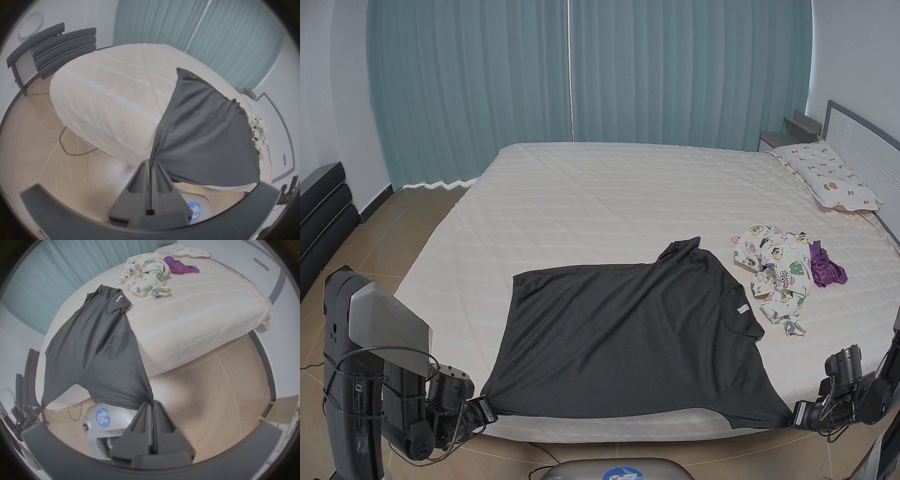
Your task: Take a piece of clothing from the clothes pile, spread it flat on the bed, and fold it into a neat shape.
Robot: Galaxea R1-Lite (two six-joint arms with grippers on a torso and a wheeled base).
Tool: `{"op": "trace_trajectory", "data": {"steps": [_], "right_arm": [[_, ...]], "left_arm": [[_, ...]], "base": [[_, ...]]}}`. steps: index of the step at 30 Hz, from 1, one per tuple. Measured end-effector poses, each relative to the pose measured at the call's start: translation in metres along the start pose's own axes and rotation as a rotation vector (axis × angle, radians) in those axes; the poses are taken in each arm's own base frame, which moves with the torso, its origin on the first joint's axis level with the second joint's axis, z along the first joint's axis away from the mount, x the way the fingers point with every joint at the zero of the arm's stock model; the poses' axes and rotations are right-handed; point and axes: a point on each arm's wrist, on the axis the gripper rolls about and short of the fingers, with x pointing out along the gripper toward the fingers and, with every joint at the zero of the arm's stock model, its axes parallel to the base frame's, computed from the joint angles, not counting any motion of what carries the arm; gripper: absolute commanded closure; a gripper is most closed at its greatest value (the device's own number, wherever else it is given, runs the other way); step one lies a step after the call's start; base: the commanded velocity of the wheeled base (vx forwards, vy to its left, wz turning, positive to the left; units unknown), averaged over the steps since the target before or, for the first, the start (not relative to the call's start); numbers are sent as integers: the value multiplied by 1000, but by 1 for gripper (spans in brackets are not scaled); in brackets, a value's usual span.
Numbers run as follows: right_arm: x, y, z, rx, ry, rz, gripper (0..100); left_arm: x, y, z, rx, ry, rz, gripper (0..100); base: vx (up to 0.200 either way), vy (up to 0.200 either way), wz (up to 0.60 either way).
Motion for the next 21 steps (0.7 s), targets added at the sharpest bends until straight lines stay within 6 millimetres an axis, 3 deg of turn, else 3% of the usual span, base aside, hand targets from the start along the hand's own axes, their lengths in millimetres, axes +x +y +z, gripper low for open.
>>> {"op": "trace_trajectory", "data": {"steps": [12,21], "right_arm": [[-6,-4,2,-3,-28,-10,100],[-14,9,25,1,-242,157,100]], "left_arm": [[-8,2,-12,42,49,11,100],[-11,-5,-1,34,1,-26,100]], "base": [[0,0,0],[0,0,0]]}}
